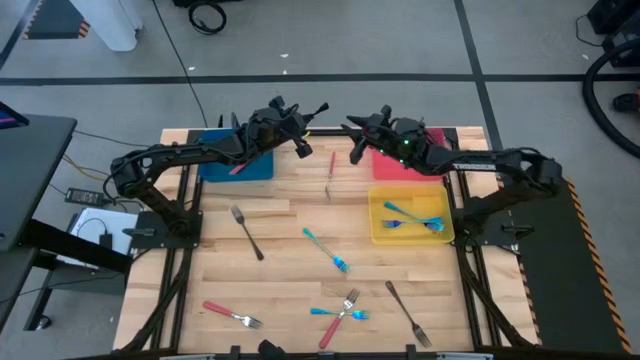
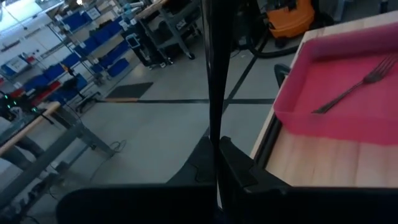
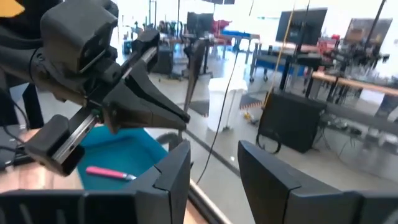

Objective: Sort silverware by color (type)
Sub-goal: Put the top right black fork into the red bin

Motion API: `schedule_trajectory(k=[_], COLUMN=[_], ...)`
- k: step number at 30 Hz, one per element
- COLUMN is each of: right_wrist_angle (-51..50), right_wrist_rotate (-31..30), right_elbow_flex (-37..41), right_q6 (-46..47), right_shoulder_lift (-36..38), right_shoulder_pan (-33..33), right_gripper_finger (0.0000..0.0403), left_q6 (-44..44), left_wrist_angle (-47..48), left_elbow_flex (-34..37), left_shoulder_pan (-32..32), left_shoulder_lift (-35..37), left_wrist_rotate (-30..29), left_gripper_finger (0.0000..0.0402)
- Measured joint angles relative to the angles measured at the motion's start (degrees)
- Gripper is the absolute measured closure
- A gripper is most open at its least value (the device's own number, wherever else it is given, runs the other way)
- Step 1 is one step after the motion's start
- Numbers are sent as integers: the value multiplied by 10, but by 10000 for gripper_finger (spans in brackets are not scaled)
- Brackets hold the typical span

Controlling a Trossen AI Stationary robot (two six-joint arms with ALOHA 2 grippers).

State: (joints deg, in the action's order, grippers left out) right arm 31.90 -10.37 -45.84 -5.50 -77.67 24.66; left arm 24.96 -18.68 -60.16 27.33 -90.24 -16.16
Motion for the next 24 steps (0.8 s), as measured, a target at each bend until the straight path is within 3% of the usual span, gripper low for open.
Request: schedule_trajectory(k=[6,11,24], right_wrist_angle=[115,200,234], right_wrist_rotate=[0,2,60], right_elbow_flex=[0,0,-1], right_q6=[-12,-26,-20], right_shoulder_lift=[-62,-101,-113], right_shoulder_pan=[0,-3,-14], right_gripper_finger=[261,261,261], left_q6=[-19,-31,-36], left_wrist_angle=[-9,-16,-40], left_elbow_flex=[0,0,0], left_shoulder_pan=[-3,-13,-49], left_shoulder_lift=[0,0,-1], left_wrist_rotate=[1,46,51], left_gripper_finger=[399,399,399])
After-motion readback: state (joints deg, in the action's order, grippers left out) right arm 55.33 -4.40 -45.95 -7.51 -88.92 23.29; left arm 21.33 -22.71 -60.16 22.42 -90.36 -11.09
